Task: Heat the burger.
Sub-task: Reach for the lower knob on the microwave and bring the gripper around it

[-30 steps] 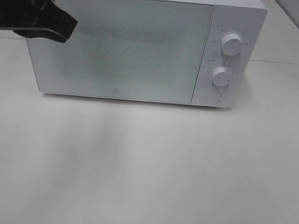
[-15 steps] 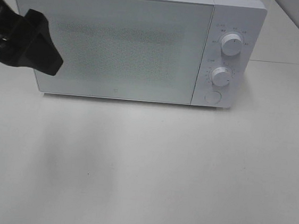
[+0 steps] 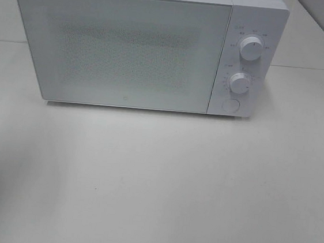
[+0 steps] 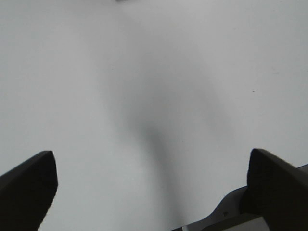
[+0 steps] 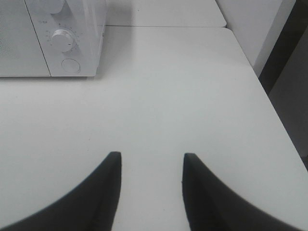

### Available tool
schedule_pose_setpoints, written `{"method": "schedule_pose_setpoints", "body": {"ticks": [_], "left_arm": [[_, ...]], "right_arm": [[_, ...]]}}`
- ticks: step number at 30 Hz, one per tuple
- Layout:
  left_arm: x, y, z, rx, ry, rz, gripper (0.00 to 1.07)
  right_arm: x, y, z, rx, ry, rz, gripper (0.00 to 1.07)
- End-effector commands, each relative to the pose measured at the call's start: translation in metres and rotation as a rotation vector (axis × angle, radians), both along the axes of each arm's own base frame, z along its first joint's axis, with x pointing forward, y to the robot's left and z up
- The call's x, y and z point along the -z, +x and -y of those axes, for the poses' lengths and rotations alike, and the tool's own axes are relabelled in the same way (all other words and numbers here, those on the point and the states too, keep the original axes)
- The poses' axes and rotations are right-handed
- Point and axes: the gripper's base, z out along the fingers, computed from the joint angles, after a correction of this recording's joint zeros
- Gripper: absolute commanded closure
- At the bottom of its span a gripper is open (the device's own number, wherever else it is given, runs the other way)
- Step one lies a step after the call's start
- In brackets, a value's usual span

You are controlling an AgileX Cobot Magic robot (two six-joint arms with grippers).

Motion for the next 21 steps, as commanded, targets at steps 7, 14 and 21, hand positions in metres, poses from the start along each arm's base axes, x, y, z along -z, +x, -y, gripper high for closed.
{"method": "schedule_pose_setpoints", "body": {"ticks": [7, 14, 21], "left_arm": [[0.019, -0.058, -0.041, -0.181, -0.067, 0.027, 0.03], [0.033, -0.109, -0.039, -0.21, -0.092, 0.091, 0.03], [0.042, -0.145, -0.036, -0.206, -0.107, 0.224, 0.03]], "right_arm": [[0.0, -0.004, 0.0, 0.004, 0.0, 0.038, 0.67], [0.0, -0.004, 0.0, 0.004, 0.0, 0.038, 0.67], [0.0, -0.004, 0.0, 0.004, 0.0, 0.038, 0.67]]}}
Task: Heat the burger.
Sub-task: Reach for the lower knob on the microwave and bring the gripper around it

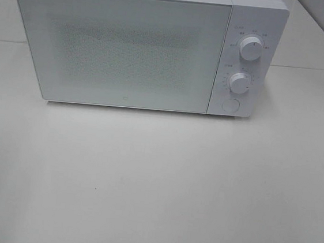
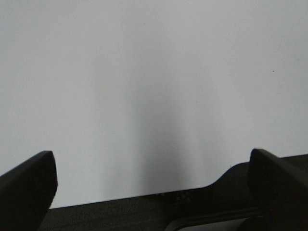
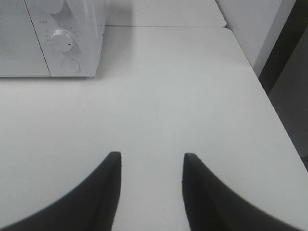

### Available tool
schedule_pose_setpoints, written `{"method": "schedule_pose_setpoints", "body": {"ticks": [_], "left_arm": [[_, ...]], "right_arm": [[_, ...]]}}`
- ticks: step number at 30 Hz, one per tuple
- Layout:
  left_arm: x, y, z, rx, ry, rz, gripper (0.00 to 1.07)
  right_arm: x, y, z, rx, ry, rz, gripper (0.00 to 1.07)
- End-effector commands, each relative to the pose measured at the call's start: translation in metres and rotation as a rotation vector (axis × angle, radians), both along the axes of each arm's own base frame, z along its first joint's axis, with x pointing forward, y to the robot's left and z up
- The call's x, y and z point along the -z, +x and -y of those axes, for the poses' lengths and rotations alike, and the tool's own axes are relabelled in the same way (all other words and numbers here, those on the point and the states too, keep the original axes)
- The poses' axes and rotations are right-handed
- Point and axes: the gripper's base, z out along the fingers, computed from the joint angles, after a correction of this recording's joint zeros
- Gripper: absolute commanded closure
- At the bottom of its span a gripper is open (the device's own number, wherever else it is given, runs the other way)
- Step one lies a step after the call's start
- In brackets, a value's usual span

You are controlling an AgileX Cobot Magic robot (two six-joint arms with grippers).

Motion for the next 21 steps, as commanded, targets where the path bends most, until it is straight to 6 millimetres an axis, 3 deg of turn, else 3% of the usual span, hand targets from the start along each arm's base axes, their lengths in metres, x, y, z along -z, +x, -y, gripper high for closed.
{"method": "schedule_pose_setpoints", "body": {"ticks": [1, 14, 21], "left_arm": [[0.007, -0.018, 0.003, -0.004, -0.023, 0.084, 0.03], [0.001, -0.073, 0.006, -0.028, -0.016, 0.481, 0.04], [0.003, -0.078, 0.002, -0.107, -0.021, 0.505, 0.04]], "right_arm": [[0.0, -0.004, 0.0, 0.004, 0.0, 0.038, 0.67], [0.0, -0.004, 0.0, 0.004, 0.0, 0.038, 0.67], [0.0, -0.004, 0.0, 0.007, 0.0, 0.037, 0.67]]}}
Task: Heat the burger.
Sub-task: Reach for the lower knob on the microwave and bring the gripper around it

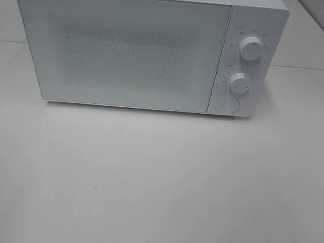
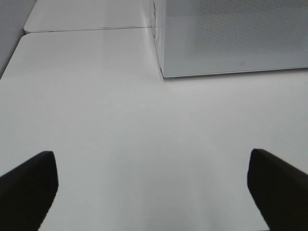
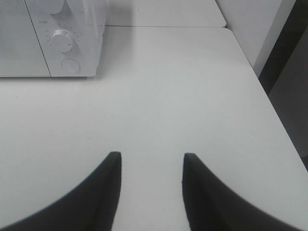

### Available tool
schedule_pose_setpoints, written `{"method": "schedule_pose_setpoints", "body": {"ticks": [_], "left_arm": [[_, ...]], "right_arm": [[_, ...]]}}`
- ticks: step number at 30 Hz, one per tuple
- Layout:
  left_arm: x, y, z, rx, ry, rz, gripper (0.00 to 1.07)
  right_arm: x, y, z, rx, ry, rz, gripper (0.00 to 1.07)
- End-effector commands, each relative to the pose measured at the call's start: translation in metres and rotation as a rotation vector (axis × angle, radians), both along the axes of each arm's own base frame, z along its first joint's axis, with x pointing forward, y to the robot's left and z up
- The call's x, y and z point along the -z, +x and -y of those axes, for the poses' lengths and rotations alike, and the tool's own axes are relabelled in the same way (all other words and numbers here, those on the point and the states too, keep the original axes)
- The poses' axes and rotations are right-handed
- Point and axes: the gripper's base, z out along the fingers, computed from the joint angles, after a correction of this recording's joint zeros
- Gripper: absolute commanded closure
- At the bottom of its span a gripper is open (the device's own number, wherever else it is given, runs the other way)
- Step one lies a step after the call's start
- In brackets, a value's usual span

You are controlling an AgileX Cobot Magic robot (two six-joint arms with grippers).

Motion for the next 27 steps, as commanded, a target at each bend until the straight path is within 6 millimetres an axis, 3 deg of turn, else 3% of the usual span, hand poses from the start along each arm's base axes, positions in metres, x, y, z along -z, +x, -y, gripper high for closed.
{"method": "schedule_pose_setpoints", "body": {"ticks": [1, 18, 27], "left_arm": [[-0.0002, -0.0031, -0.0049, -0.08, -0.031, 0.034, 0.04], [-0.0002, -0.0035, -0.0056, -0.08, -0.036, 0.037, 0.04], [-0.0002, -0.0038, -0.0063, 0.015, -0.042, 0.035, 0.04]], "right_arm": [[0.0, -0.0033, 0.0004, 0.006, -0.001, 0.033, 0.67], [0.0, -0.0033, 0.0004, 0.006, -0.001, 0.033, 0.67], [0.0, -0.0033, 0.0004, 0.006, -0.001, 0.033, 0.67]]}}
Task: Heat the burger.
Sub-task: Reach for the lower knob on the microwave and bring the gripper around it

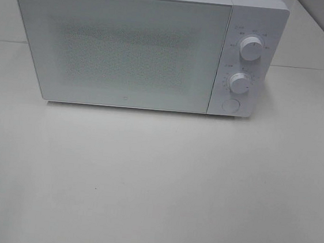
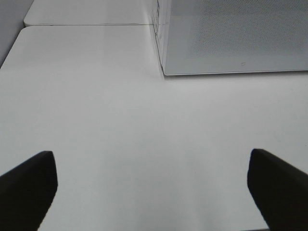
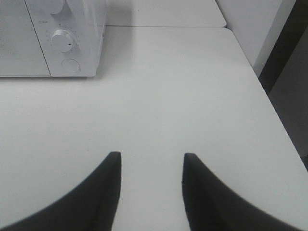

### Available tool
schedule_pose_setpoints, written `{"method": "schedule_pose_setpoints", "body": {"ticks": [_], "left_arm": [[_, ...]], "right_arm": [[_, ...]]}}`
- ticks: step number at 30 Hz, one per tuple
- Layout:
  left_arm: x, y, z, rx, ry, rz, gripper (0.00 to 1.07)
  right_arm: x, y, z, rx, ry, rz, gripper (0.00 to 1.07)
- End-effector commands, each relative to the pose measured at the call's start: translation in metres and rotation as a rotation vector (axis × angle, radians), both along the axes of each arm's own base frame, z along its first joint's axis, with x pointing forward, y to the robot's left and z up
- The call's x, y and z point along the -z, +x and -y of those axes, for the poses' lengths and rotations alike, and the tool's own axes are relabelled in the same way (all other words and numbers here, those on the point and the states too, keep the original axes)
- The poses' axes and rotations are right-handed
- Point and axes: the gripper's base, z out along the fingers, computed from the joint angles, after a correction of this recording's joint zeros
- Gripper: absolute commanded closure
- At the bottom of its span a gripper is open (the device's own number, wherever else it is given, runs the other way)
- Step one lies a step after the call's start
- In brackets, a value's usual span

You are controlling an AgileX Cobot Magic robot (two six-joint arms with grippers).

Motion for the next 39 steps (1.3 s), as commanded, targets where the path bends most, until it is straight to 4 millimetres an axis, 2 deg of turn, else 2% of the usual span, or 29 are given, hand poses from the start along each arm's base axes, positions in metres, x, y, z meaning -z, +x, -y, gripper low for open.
{"method": "schedule_pose_setpoints", "body": {"ticks": [1, 35, 38, 39], "left_arm": [[-0.0008, -0.0034, 0.0001, 0.002, -0.009, 0.039, 0.04], [-0.0008, -0.0034, 0.0001, 0.003, -0.01, 0.039, 0.04], [-0.0008, -0.0034, 0.0001, 0.003, -0.01, 0.039, 0.04], [-0.0008, -0.0034, 0.0001, 0.003, -0.01, 0.039, 0.04]], "right_arm": [[0.0, -0.0033, 0.0004, 0.006, -0.001, 0.033, 0.67], [0.0, -0.0027, 0.0004, 0.006, -0.001, 0.029, 0.67], [0.0, -0.0024, 0.0002, 0.004, 0.0, 0.027, 0.64], [0.0, -0.0024, 0.0002, 0.002, -0.004, 0.027, 0.6]]}}
